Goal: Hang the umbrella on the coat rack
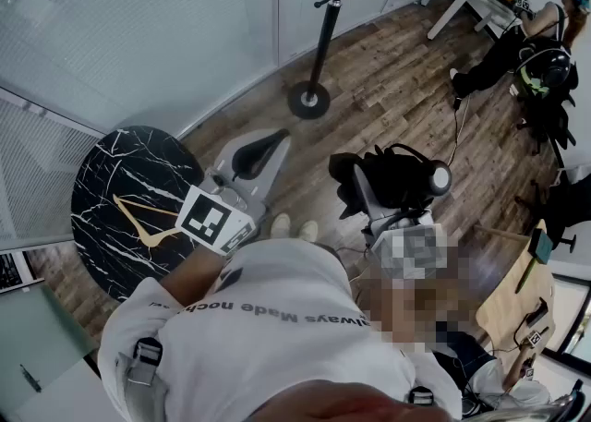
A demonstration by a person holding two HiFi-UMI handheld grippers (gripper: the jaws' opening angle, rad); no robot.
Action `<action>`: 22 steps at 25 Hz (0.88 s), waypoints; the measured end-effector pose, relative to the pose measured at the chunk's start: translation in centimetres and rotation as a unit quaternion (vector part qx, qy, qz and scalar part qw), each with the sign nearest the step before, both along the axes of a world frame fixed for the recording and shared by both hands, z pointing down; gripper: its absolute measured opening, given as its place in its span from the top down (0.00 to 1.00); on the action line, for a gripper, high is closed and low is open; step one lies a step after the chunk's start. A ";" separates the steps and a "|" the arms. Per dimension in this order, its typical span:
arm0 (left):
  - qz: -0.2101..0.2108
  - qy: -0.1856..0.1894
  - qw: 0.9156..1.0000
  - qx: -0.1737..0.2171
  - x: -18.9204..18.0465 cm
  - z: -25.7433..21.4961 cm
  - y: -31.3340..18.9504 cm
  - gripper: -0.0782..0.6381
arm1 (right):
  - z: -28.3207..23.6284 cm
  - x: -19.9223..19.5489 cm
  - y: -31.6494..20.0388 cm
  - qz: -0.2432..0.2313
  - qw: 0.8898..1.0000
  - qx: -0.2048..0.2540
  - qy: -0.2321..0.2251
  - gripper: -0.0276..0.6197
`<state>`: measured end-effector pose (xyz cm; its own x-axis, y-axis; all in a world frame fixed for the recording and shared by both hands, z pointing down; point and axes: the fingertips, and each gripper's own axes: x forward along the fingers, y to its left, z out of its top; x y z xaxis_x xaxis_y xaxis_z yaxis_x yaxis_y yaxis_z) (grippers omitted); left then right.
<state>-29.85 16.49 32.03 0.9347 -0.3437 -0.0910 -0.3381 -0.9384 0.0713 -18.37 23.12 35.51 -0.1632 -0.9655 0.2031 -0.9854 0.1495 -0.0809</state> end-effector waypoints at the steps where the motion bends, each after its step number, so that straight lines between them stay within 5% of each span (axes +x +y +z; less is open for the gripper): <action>1: 0.001 0.000 1.000 0.000 0.1 0.1 -0.1 0.88 | 0.1 0.1 -0.1 0.001 1.000 0.000 -0.001 0.58; 11: 0.013 -0.005 1.000 -0.009 1.9 1.0 -1.2 0.88 | 1.2 2.0 -1.4 0.007 1.000 -0.008 -0.016 0.58; 22: 0.019 -0.008 1.000 -0.009 12.8 1.1 -5.1 0.88 | 2.2 12.4 -5.0 0.013 1.000 -0.010 -0.025 0.58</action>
